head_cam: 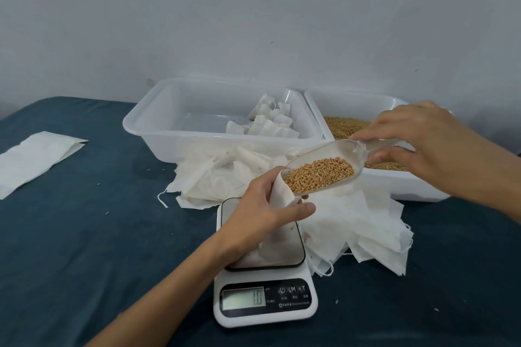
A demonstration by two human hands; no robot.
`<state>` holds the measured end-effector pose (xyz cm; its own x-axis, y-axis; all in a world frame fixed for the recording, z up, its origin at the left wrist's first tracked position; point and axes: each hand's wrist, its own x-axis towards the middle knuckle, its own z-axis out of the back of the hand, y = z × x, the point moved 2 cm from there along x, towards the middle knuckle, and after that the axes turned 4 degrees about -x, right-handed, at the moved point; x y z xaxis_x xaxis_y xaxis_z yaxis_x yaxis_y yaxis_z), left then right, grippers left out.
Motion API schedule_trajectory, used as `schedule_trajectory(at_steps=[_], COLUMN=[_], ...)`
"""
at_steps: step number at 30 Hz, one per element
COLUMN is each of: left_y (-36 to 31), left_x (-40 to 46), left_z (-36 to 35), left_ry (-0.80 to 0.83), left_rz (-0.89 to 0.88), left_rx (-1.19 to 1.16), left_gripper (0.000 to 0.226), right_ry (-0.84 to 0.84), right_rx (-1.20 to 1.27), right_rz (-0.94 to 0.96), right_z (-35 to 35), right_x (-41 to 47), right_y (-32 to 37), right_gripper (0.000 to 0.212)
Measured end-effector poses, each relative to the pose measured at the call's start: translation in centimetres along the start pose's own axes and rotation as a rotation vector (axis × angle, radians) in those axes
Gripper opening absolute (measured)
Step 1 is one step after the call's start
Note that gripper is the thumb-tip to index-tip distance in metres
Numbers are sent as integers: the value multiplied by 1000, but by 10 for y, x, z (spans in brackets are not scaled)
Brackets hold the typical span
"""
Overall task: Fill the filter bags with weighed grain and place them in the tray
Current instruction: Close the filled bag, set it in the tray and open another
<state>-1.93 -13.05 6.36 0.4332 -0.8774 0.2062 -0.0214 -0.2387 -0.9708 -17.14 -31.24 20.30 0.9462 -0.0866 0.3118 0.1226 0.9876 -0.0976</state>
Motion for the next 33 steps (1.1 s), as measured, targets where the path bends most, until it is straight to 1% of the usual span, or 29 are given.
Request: schedule_trajectory(at_steps=[6,13,25,33], left_y=[0,-1,-3,-4], left_x=[0,0,-1,-1], left_z=[0,0,0,0], left_ry=[-3,-22,-25,-21], left_rz=[1,11,7,22], left_rx=[-18,-28,-10,-27], left_gripper=[32,40,41,46], right_ry=[7,19,17,18], right_rx=[4,16,-2,-9], right_rz=[-9,-27,-28,-26], right_z=[0,0,2,2], right_x=[0,-1,1,1], right_y=[0,2,6,6], right_gripper=[35,35,35,35])
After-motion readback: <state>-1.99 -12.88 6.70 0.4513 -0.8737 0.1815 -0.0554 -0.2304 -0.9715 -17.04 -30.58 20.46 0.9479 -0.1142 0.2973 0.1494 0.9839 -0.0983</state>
